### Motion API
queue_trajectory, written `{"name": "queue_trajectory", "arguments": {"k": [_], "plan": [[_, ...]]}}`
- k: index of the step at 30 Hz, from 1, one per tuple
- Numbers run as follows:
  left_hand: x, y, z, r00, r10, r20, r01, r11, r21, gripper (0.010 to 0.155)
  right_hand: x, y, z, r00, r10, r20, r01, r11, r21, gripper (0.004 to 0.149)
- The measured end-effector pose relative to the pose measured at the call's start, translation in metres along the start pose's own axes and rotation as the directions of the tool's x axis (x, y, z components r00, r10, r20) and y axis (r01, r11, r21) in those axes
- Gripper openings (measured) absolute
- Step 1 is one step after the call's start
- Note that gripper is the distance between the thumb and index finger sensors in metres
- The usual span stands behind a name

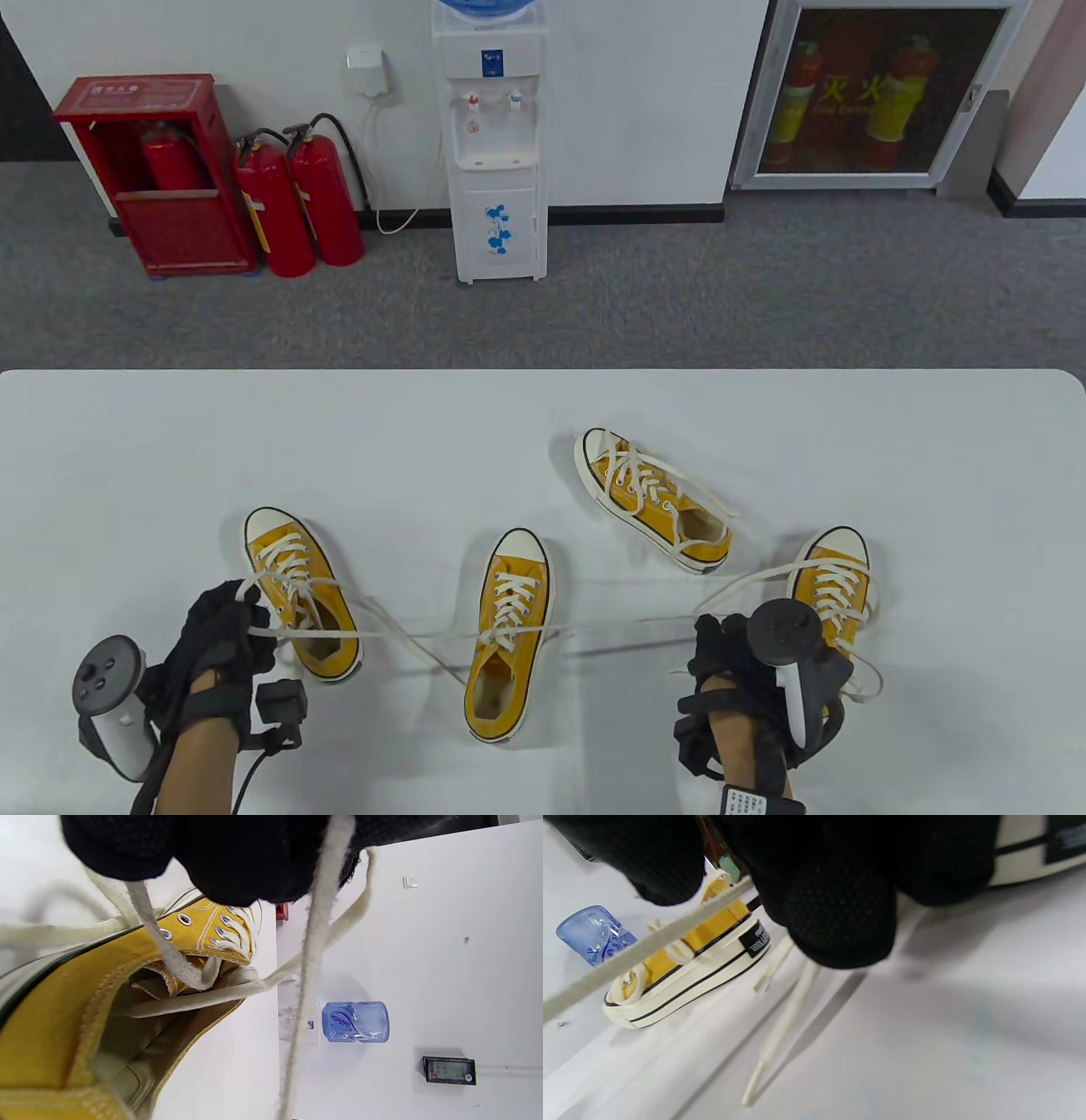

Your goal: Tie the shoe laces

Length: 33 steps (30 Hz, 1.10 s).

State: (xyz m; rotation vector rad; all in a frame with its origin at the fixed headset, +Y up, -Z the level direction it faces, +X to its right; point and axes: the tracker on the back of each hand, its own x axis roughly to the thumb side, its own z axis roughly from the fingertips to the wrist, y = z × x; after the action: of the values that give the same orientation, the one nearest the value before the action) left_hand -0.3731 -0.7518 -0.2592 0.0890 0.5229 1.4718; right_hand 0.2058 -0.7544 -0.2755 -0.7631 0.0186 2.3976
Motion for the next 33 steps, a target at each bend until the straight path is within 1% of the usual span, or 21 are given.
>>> {"name": "queue_trajectory", "arguments": {"k": [2,9,14,17,26,27,30,33], "plan": [[-0.002,0.000,-0.001,1.000,0.012,-0.010,-0.012,1.000,-0.001,0.041,0.001,-0.001,0.001,1.000,-0.006,0.004,0.006,1.000,-0.016,0.067],[-0.003,-0.001,-0.001,1.000,0.018,-0.009,-0.019,1.000,-0.009,0.042,0.001,0.005,-0.001,0.999,0.042,0.021,-0.043,0.998,0.049,0.065],[-0.001,-0.004,0.000,1.000,0.021,0.010,-0.021,0.999,-0.028,0.043,0.003,0.001,0.001,0.998,0.008,0.056,-0.009,1.000,0.014,0.056],[0.001,-0.005,0.001,0.999,0.028,0.023,-0.027,0.999,-0.031,0.043,0.007,-0.004,0.005,0.996,-0.011,0.086,0.012,1.000,-0.016,0.056],[0.003,-0.011,0.003,0.998,0.028,0.051,-0.025,0.998,-0.058,0.043,0.027,-0.015,0.025,0.959,-0.106,0.262,0.132,0.988,-0.084,0.055],[0.003,-0.011,0.003,0.998,0.024,0.053,-0.021,0.998,-0.059,0.044,0.030,-0.015,0.027,0.951,-0.108,0.289,0.136,0.987,-0.081,0.054],[0.002,-0.013,0.003,0.998,0.016,0.059,-0.013,0.998,-0.057,0.044,0.038,-0.011,0.033,0.911,-0.162,0.378,0.183,0.983,-0.021,0.055],[0.001,-0.014,0.003,0.998,0.012,0.060,-0.008,0.998,-0.064,0.044,0.046,-0.004,0.039,0.892,-0.141,0.428,0.152,0.988,0.009,0.057]]}}
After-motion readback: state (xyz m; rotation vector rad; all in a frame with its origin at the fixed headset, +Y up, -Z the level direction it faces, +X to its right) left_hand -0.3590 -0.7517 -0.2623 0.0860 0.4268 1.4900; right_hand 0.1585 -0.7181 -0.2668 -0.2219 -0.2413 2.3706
